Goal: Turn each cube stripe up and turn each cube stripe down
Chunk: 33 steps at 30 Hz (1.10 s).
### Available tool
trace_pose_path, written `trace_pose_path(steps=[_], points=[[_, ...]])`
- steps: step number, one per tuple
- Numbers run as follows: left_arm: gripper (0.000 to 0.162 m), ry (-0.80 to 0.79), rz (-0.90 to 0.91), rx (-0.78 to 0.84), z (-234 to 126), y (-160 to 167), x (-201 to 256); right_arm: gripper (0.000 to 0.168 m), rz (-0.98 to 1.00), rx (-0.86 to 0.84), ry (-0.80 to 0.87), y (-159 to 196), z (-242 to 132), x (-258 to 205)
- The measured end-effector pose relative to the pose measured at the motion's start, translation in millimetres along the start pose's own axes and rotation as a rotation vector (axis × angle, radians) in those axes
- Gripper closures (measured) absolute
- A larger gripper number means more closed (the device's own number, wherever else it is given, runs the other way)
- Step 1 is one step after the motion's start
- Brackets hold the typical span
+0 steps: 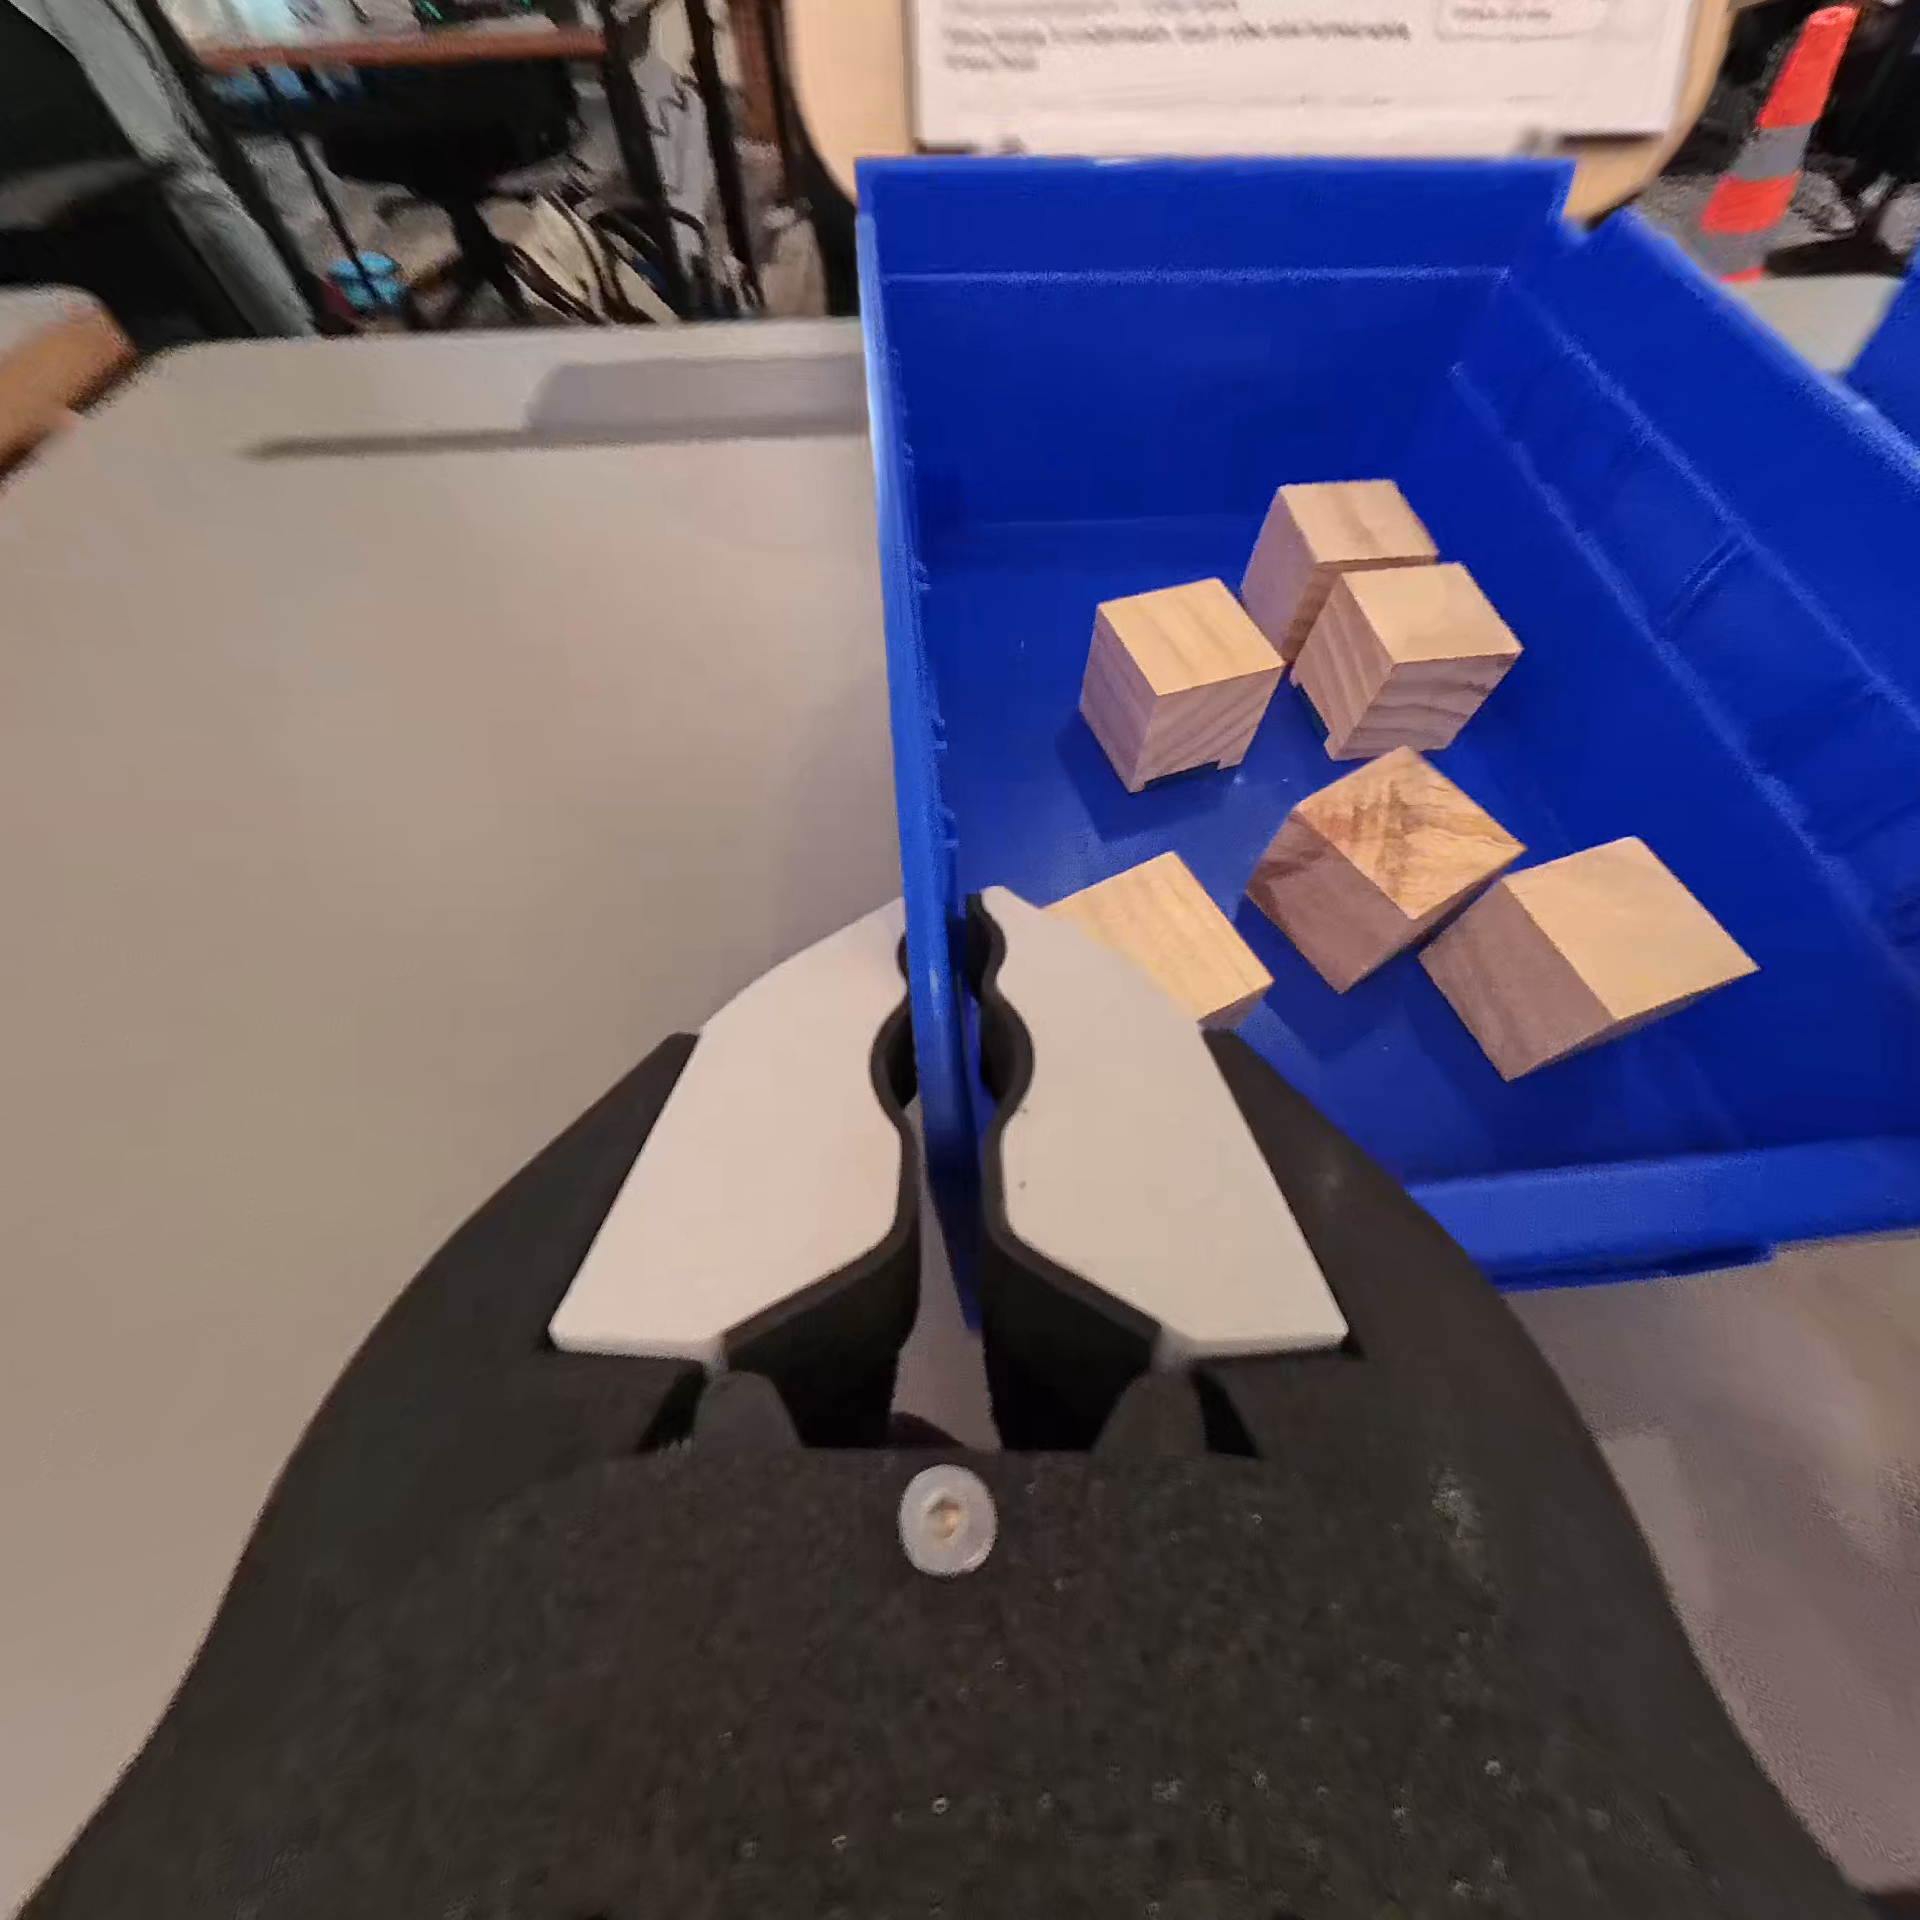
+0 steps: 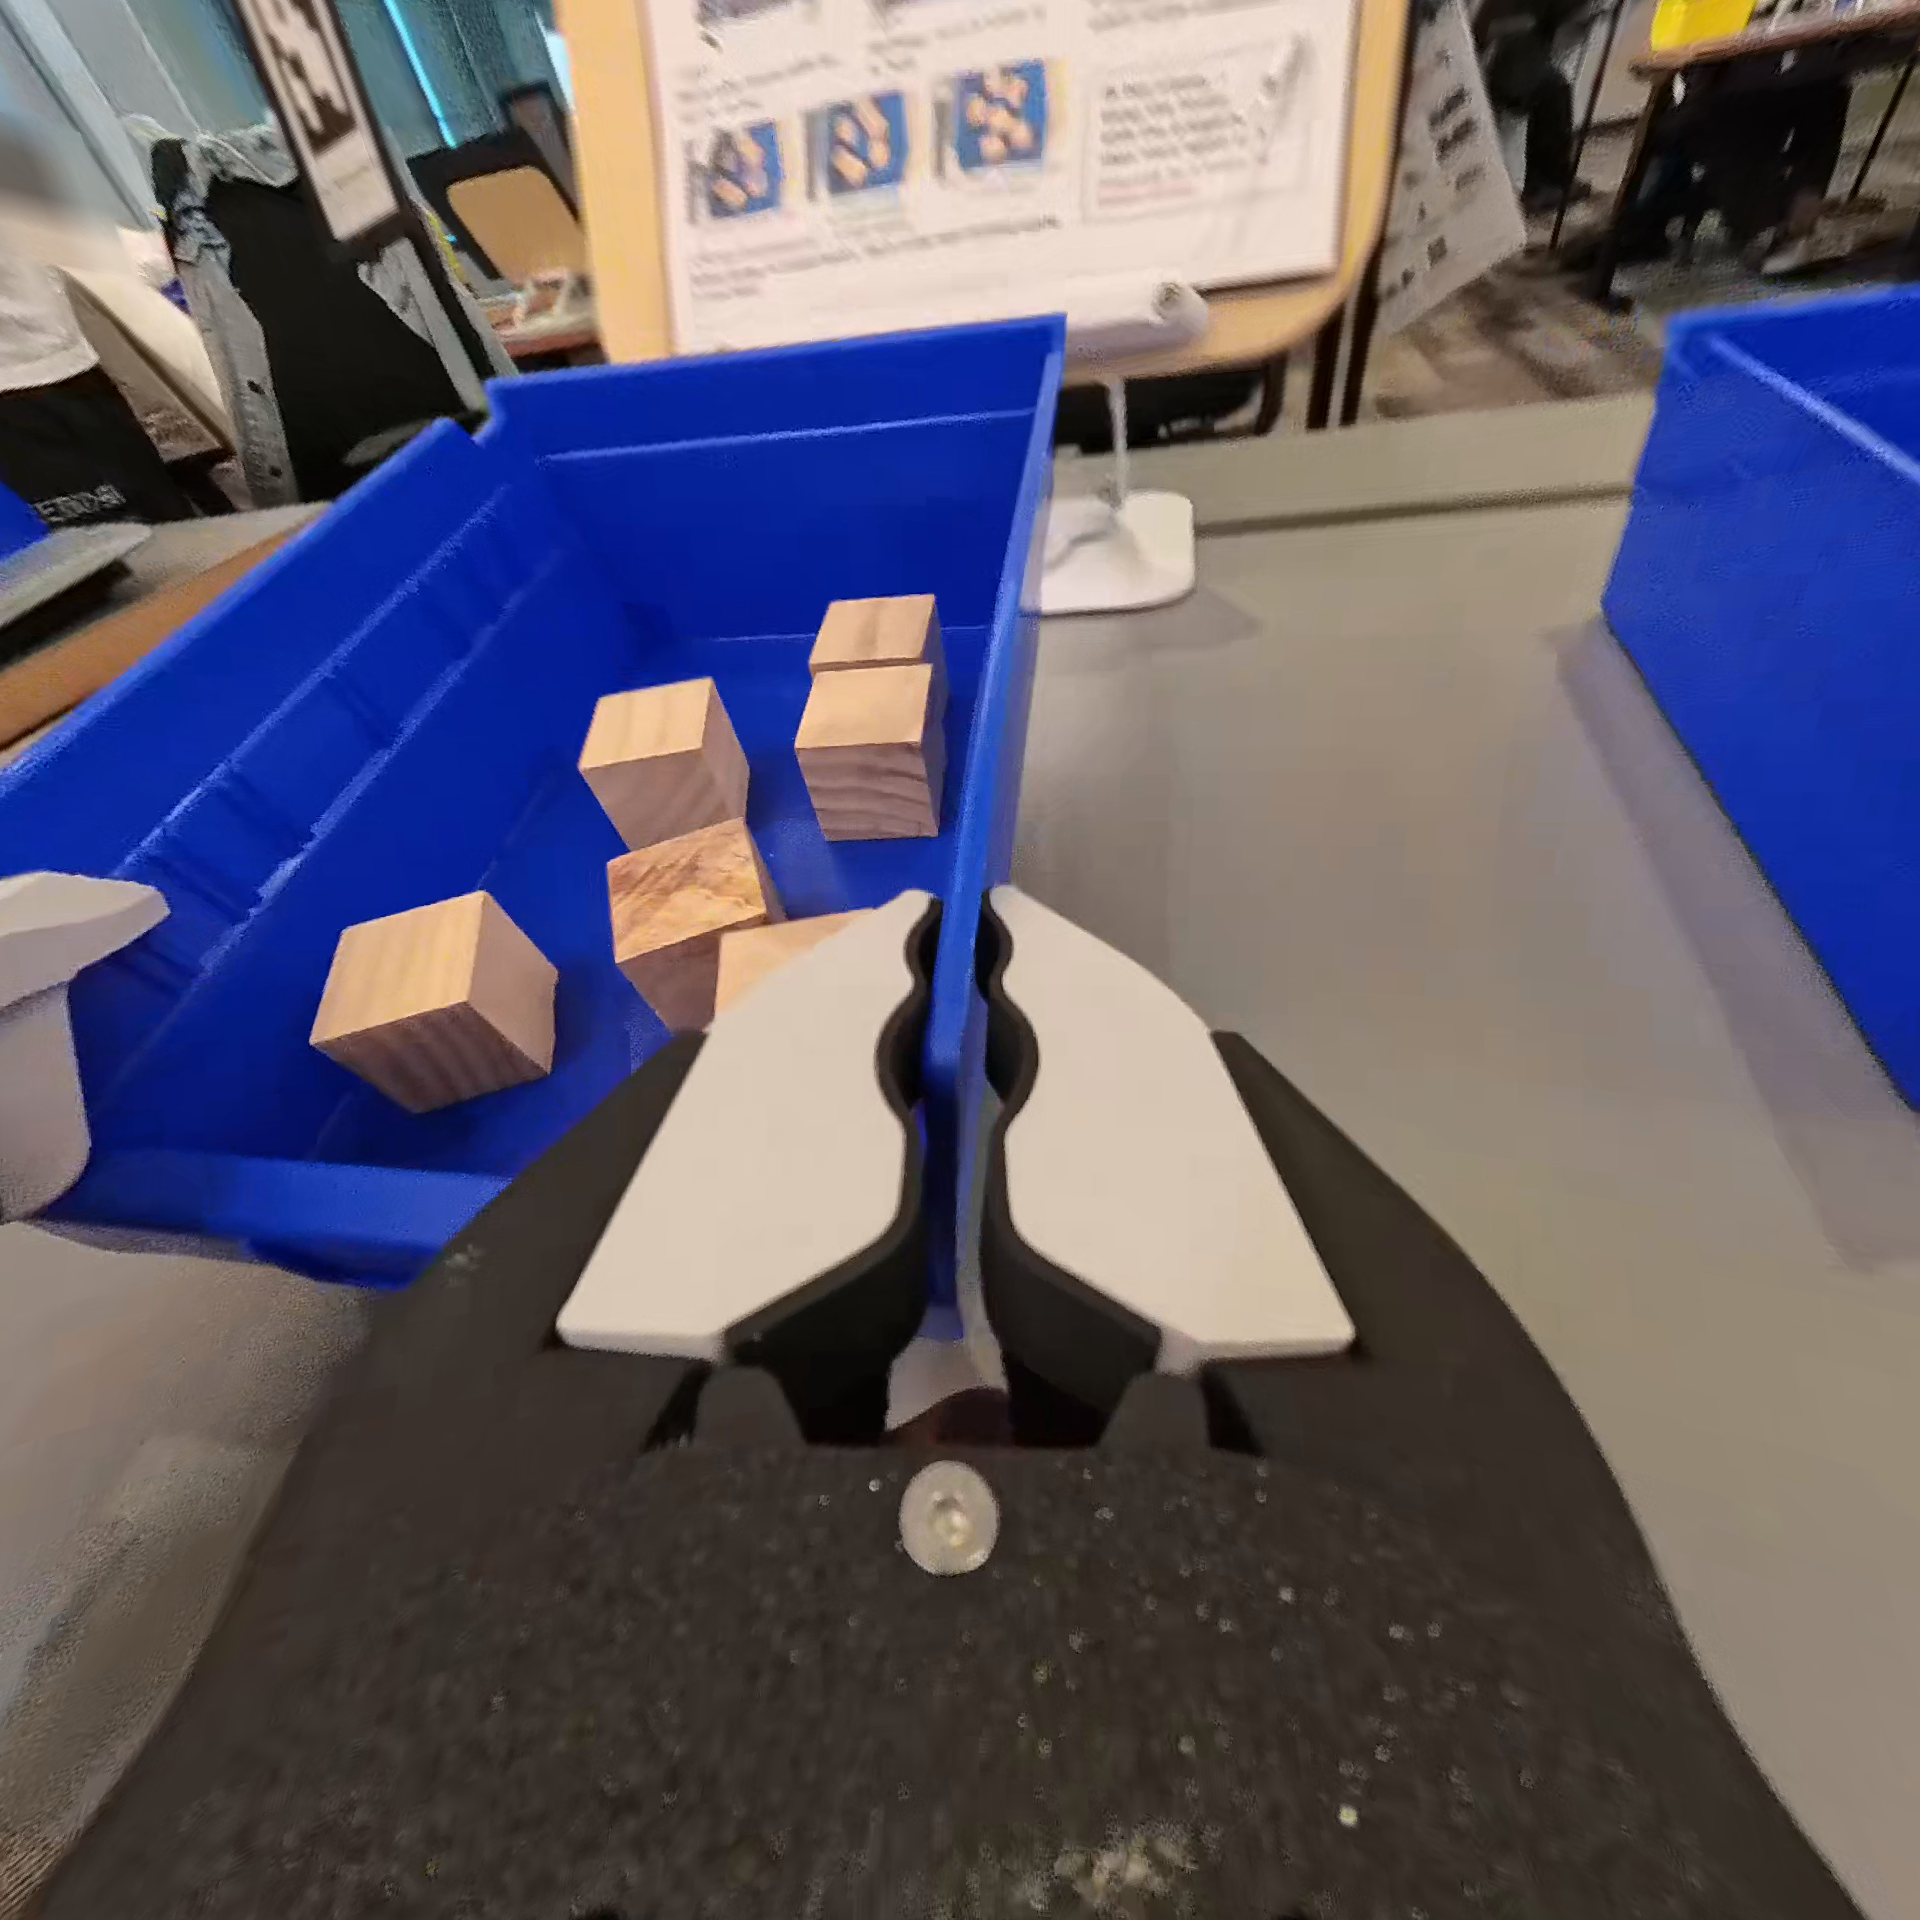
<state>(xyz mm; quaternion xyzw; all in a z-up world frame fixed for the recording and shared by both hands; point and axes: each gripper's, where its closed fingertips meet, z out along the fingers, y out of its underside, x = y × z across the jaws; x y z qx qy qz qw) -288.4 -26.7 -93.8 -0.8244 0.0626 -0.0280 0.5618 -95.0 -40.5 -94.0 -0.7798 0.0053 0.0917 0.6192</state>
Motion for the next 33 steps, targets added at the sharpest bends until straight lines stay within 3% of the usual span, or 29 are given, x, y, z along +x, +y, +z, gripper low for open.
trace_pose_path(steps=[6,10,14,20,25,28,30,33], points=[[0.158,-0.109,-0.043,0.060,-4.1,-26.7,-116.3,0.164,-0.063,0.012,-0.076,-14.6,46.6,-110.6],[0.159,-0.162,-0.044,0.035,1.2,-28.6,-185.1,0.163,-0.117,-0.061,-0.107,4.9,74.2,-175.8],[0.158,-0.132,-0.050,0.012,17.1,-23.7,-220.1,0.161,-0.105,-0.153,-0.120,34.7,90.0,-209.4],[0.158,-0.066,-0.176,-0.086,38.0,15.3,-240.0,0.156,-0.123,-0.167,-0.142,33.4,94.6,-227.0],[0.156,-0.014,-0.255,-0.031,40.6,16.1,-244.0,0.146,-0.159,-0.204,-0.251,34.3,94.8,-232.5],[0.112,-0.068,-0.287,-0.122,31.4,25.4,-252.7,0.122,-0.208,-0.330,-0.386,41.2,79.9,-223.7],[0.098,-0.047,-0.296,-0.144,15.0,19.5,-248.9,0.101,-0.252,-0.458,-0.495,48.4,59.8,-203.8],[0.100,0.027,-0.303,-0.048,-11.8,-9.8,-222.1,0.097,-0.306,-0.564,-0.600,44.8,30.2,-154.6]])
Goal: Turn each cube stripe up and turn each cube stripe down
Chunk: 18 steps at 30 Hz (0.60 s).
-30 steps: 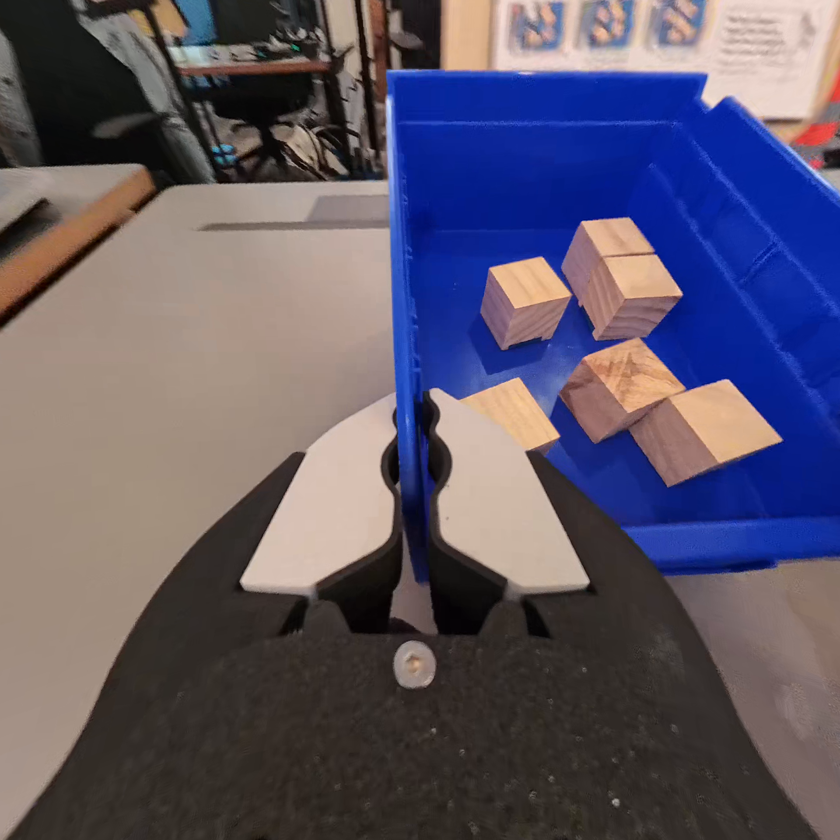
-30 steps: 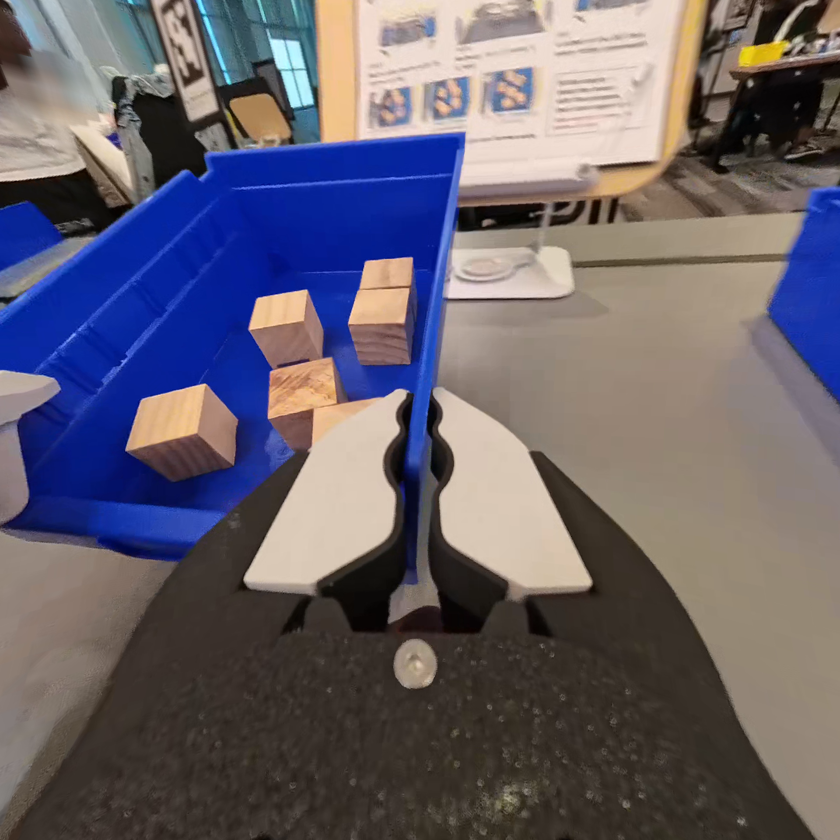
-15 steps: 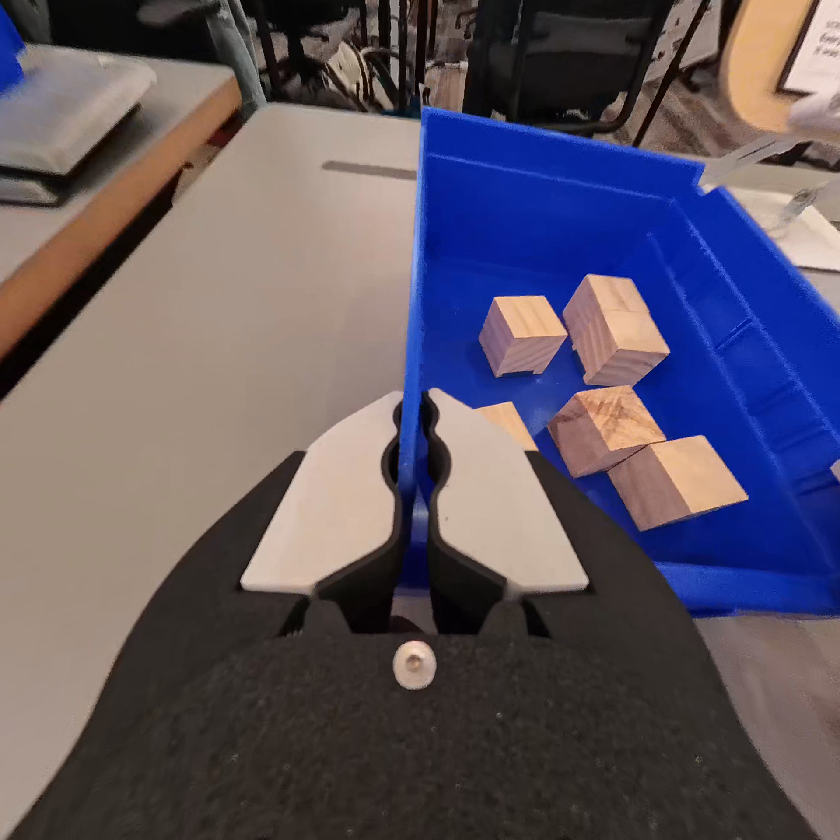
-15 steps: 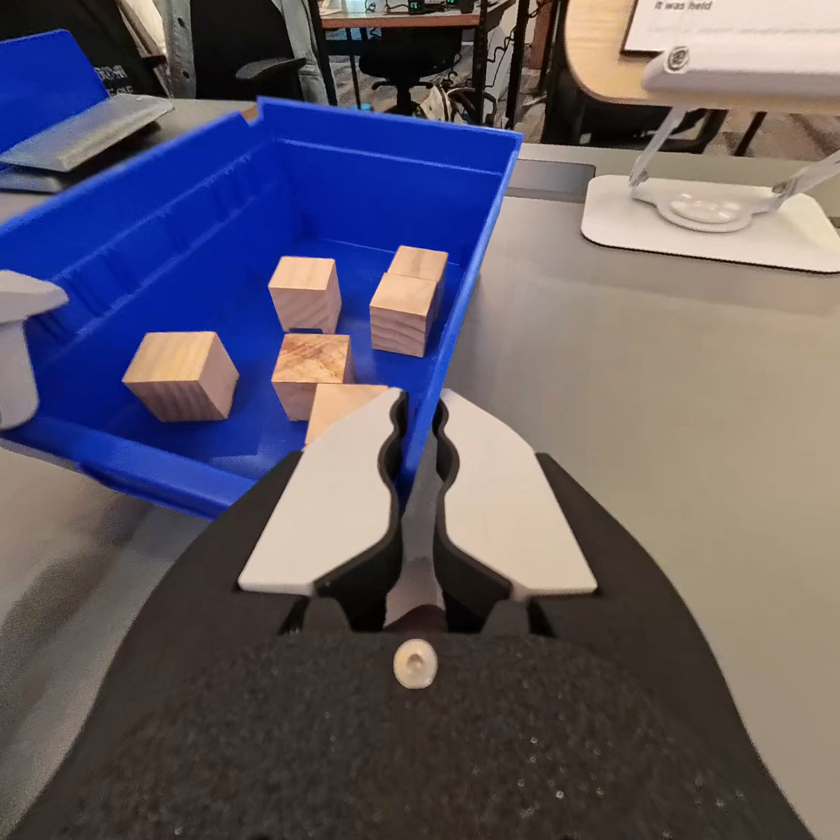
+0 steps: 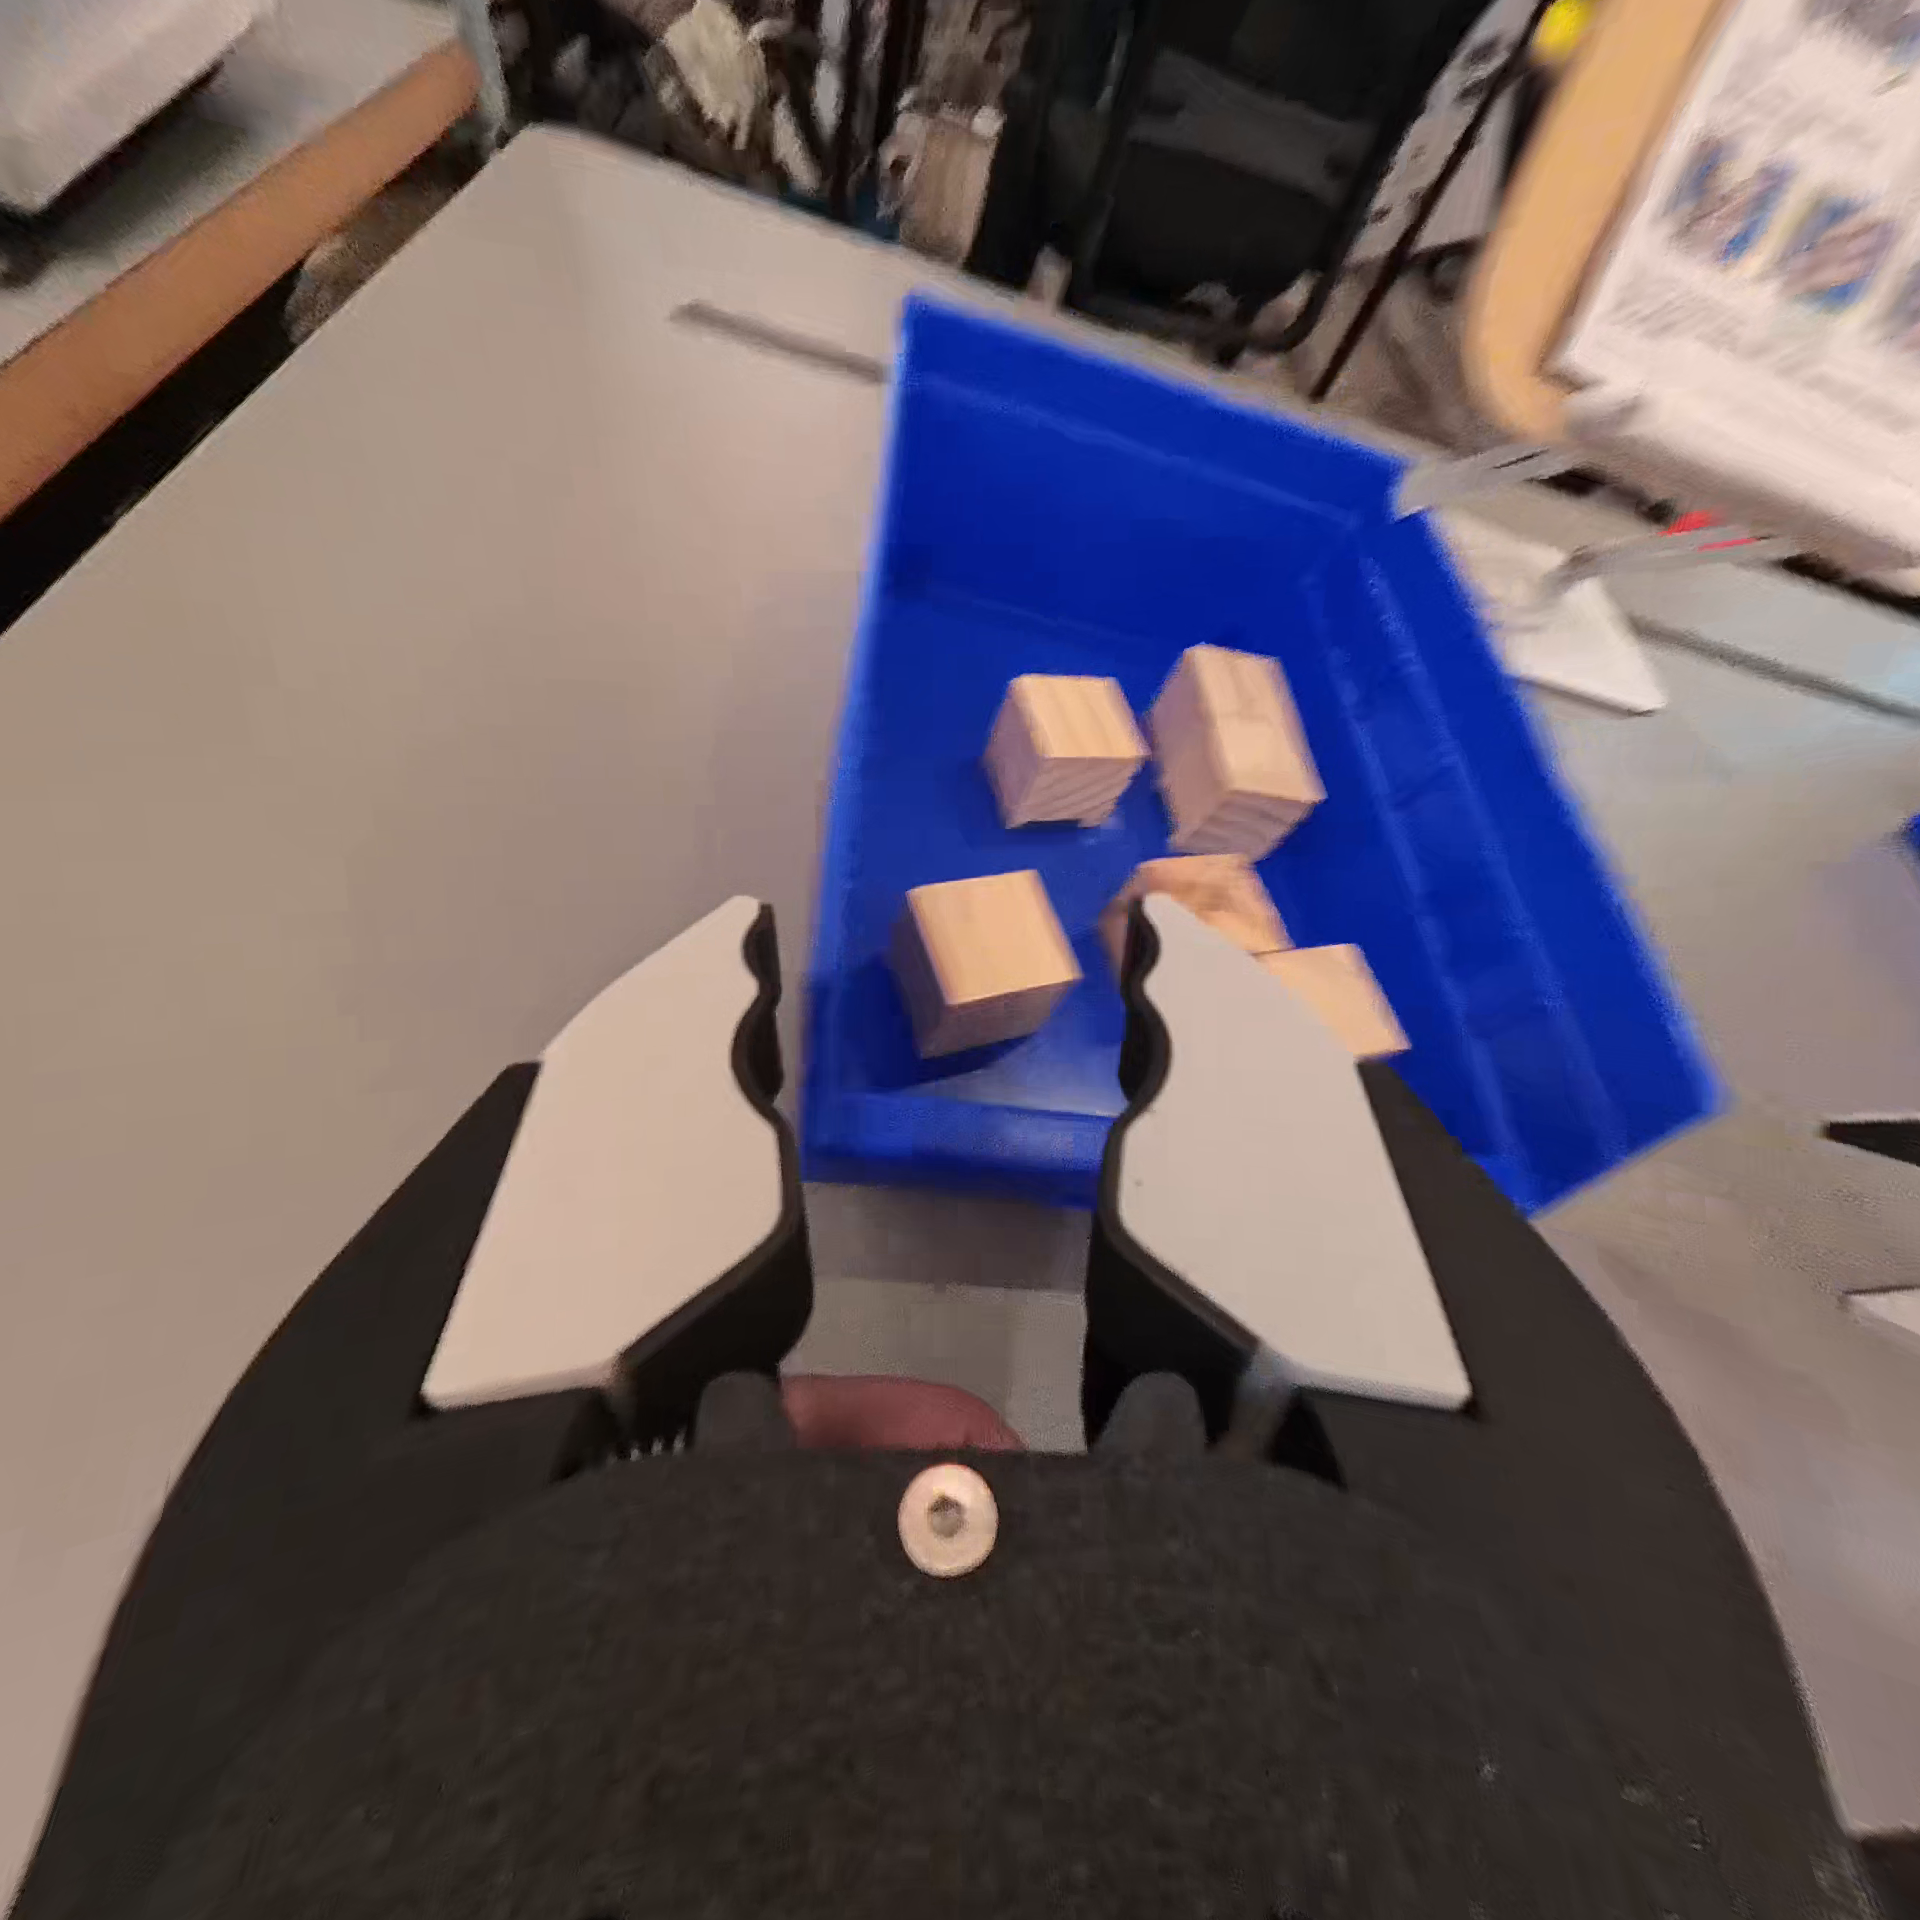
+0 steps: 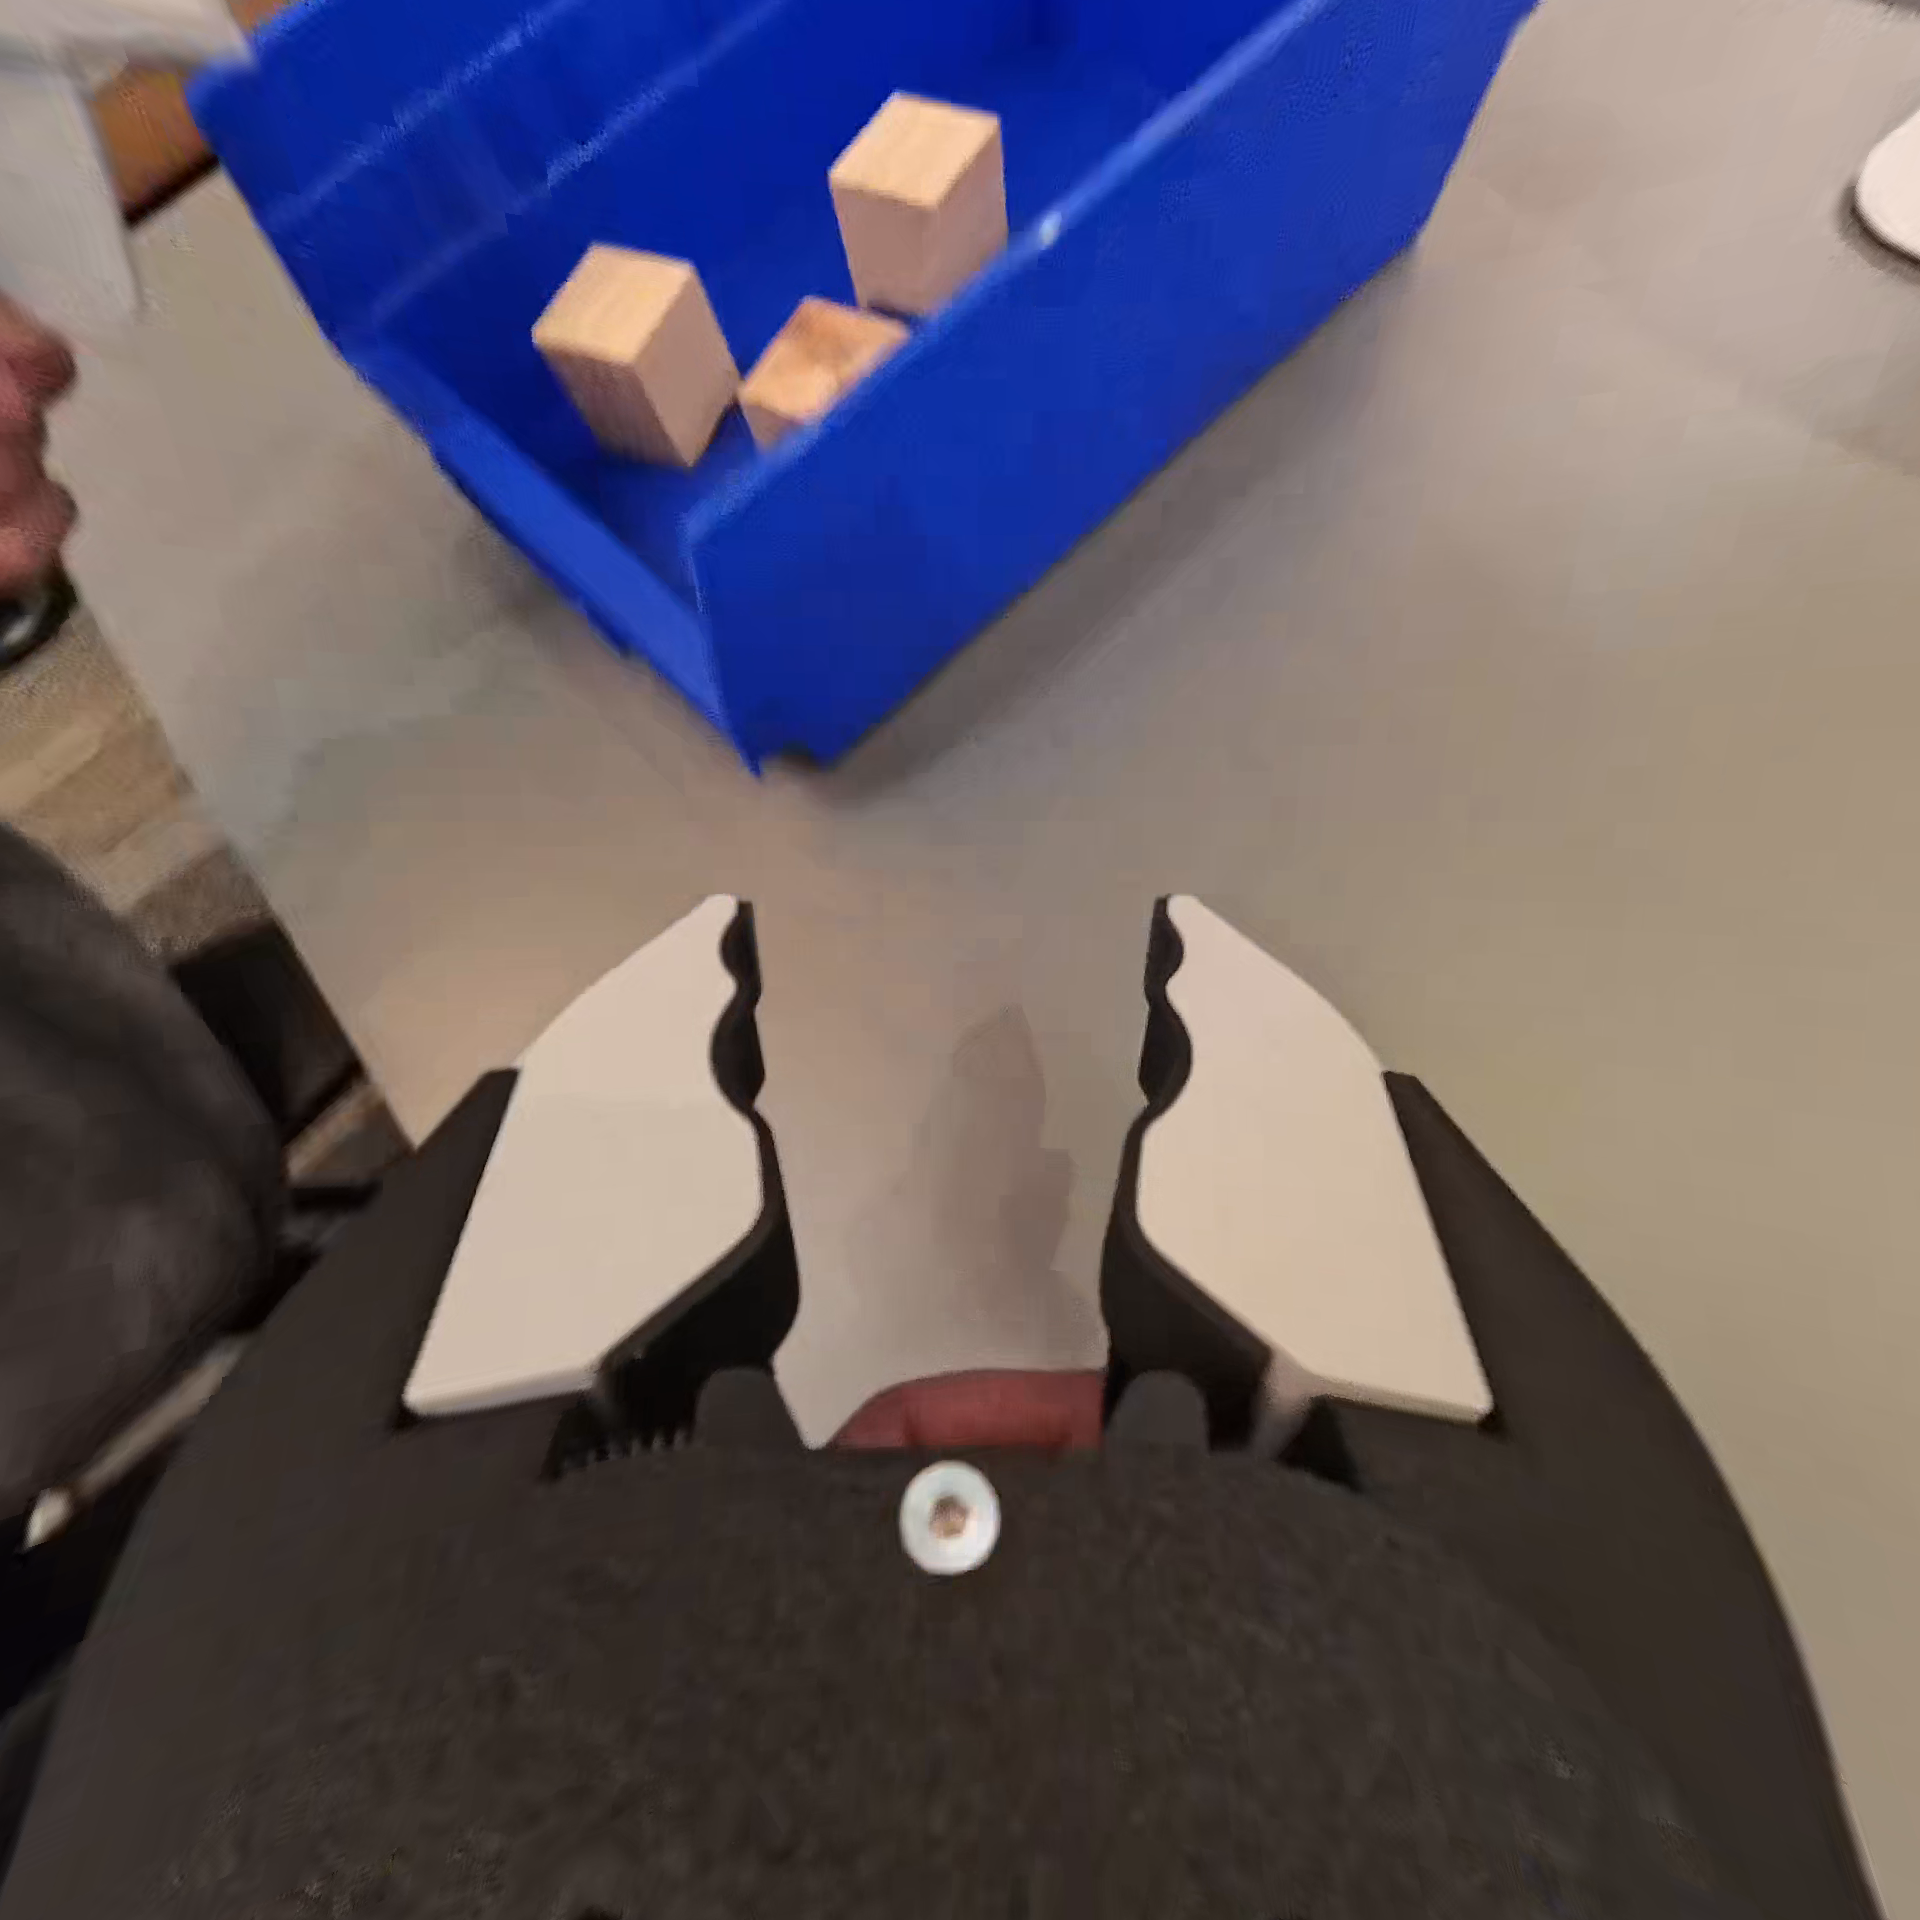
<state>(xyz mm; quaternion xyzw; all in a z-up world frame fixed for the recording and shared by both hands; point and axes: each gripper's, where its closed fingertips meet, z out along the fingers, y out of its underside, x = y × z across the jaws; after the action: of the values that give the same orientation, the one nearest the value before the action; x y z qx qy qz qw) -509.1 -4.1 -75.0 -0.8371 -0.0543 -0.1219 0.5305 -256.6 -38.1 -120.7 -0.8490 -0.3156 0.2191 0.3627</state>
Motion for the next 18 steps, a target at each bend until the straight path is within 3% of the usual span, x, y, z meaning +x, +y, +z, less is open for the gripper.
trace_pose_path(steps=[3,5,7,11,13,18], points=[[0.105,0.213,0.063,0.102,-18.7,-10.2,76.5,0.098,-0.028,-0.018,-0.056,23.6,-49.1,25.5],[0.106,0.309,0.151,0.064,-22.4,5.5,128.7,0.100,-0.019,0.071,0.021,30.7,-81.9,54.7],[0.105,0.340,0.218,-0.040,-17.4,36.7,170.4,0.101,-0.046,0.192,0.078,37.6,-112.8,76.9],[0.101,0.562,0.278,-0.359,-20.9,121.0,254.3,0.100,-0.028,0.313,0.198,73.2,-147.9,116.3],[0.098,0.624,0.267,-0.407,-20.8,143.0,277.0,0.103,0.024,0.374,0.223,89.2,-158.7,128.8],[0.096,0.555,0.339,-0.245,-15.3,145.5,274.9,0.101,0.045,0.441,0.239,99.4,-173.0,142.2]])
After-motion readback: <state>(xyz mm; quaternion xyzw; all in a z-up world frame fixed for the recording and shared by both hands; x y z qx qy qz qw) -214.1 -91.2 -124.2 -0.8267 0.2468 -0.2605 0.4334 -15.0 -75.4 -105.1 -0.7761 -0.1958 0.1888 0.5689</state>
